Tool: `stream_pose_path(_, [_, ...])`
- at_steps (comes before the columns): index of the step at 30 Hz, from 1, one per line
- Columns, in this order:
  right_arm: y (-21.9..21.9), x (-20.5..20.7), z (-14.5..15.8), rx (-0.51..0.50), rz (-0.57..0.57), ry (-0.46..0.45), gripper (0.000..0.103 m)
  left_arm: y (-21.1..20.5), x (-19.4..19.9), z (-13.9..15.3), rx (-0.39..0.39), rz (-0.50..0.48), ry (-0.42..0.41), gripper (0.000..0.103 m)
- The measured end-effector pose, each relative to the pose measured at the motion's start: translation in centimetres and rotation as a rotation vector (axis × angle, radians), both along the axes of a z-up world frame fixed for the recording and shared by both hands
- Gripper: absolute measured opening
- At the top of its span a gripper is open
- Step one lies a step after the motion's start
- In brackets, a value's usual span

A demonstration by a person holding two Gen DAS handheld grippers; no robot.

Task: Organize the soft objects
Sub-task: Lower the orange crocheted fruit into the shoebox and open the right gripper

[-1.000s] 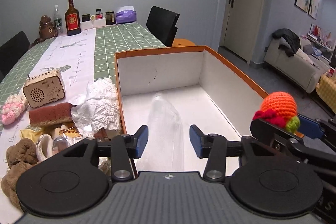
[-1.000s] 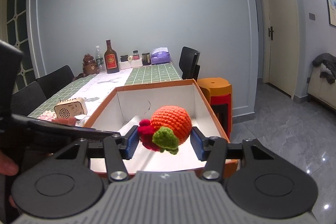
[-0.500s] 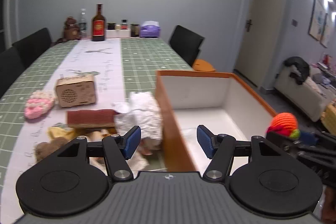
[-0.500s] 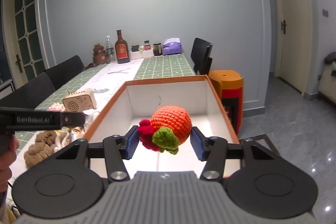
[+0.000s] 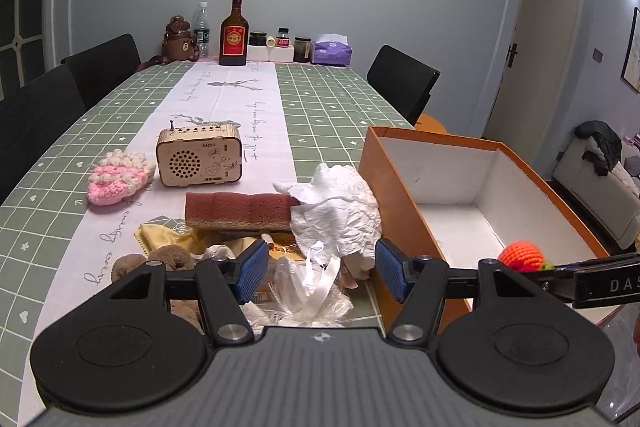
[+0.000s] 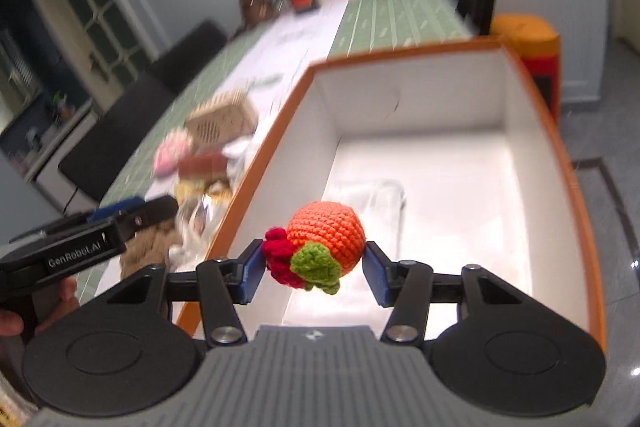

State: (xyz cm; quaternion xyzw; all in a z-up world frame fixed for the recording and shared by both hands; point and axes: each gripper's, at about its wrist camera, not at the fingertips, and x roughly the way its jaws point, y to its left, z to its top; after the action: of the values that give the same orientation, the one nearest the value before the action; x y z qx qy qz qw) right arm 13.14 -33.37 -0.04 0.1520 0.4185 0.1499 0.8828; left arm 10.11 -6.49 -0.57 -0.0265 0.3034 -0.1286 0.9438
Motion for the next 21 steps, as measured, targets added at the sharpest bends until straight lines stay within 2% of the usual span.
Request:
stream_pose_path(3, [0.5,0.7,-0.6,0.029,0.052,0.084,0.053,0.4,0.1,-0.2,-0.005,0.004,0.009,0.072])
stream_pose_path(9, [0.6,1.4,-1.8,0.069,0.047,0.21,0.053,1.3,0.4,-0.4,-0.027,0.018,0.021,0.072])
stream_pose_path(14, [0.9,1.2,-2.5,0.062,0.04,0.258,0.056,2.1,0.4,-0.3,-0.041,0.04,0.025,0.072])
stream_pose_path(15, [0.9,1.2,-2.6,0.064,0.037,0.267,0.061,2.3,0.4,-0.3,-0.041,0.044,0.025,0.072])
stream_pose_path(18, [0.8,0.8,-2.3,0.065,0.028,0.261,0.063,3.0,0.3,-0.2,-0.046,0.058,0.023,0.072])
stream_pose_path(21, [1.3,0.7,-1.7,0.048,0.032,0.25,0.07,3.8,0.2,0.1,-0.055,0.075,0.02,0.072])
